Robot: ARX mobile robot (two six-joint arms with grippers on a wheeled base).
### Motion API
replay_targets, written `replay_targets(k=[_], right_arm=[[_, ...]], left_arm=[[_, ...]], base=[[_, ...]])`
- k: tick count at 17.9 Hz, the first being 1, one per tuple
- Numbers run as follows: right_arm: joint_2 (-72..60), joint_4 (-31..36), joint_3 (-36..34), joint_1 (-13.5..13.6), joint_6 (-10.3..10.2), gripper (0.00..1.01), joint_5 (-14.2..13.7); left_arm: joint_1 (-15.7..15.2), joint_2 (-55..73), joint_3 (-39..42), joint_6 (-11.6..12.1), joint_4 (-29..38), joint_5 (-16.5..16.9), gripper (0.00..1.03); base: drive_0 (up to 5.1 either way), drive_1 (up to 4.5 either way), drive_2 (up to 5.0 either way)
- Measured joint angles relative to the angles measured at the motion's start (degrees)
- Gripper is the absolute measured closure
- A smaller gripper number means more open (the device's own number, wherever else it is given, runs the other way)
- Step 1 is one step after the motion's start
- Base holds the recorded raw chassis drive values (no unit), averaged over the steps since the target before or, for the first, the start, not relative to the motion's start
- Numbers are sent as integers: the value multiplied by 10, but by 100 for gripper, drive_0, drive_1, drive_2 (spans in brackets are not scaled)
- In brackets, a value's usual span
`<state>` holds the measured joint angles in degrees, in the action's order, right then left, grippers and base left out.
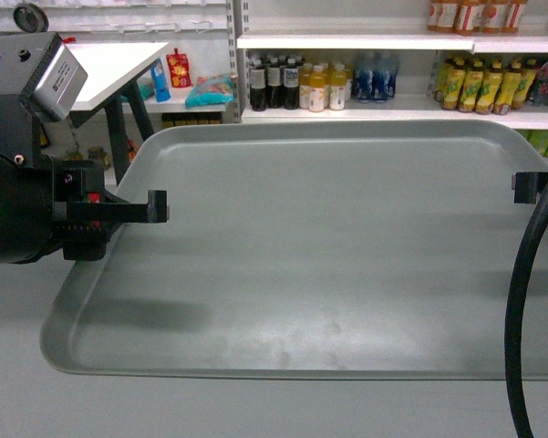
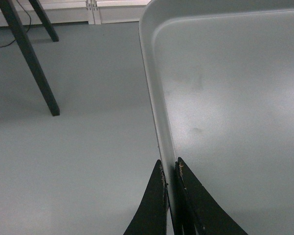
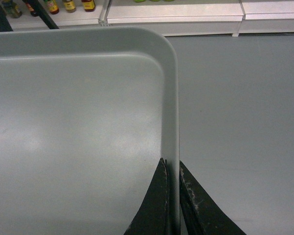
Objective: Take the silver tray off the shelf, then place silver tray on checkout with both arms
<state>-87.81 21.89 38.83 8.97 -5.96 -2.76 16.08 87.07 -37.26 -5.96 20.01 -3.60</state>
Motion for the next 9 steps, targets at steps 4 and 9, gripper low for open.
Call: replay_targets(k=[4,9], right_arm=[[-2,0,0,0,0,98,-1],[-1,-1,1,0,0,98,0]], left_arm=[[0,0,0,2,-2,-1,100],[0,0,0,2,1,-1,100]], base=[[-498,245,245],[-508,237,237]])
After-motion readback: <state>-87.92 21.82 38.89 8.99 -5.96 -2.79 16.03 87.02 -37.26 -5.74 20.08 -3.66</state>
